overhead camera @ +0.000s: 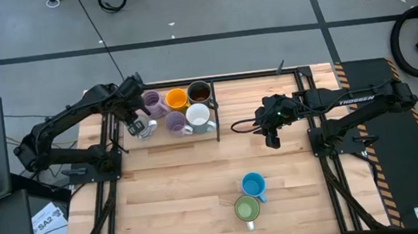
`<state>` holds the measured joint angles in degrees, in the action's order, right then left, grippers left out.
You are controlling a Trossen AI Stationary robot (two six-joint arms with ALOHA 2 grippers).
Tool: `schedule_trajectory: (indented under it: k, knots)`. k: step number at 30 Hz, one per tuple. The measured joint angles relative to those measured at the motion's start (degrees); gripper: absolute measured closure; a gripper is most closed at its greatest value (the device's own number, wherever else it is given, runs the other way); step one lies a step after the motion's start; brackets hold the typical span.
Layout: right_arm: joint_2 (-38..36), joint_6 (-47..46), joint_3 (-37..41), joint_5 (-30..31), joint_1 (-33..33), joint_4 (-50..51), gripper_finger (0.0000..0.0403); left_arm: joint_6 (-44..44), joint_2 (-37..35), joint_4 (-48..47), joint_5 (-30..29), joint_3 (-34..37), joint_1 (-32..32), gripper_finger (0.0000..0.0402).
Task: Place coffee mugs
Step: Put the patterned blue mug on the shelf
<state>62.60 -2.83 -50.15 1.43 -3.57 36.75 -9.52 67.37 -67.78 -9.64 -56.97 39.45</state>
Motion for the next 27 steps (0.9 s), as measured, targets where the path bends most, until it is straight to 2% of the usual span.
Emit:
schedule_trajectory:
  k: [12, 27]
  knots:
    - [0.00, 0.00, 0.00, 0.00, 0.00, -0.02, 0.0255, -20.73, 0.15, 6.90, -1.06, 0.20, 0.65, 0.0363]
    - [0.00, 0.00, 0.00, 0.00, 0.02, -0.04, 0.0255, -45.94, 0.22, 11.97, -1.39, 0.27, 11.85, 0.0360]
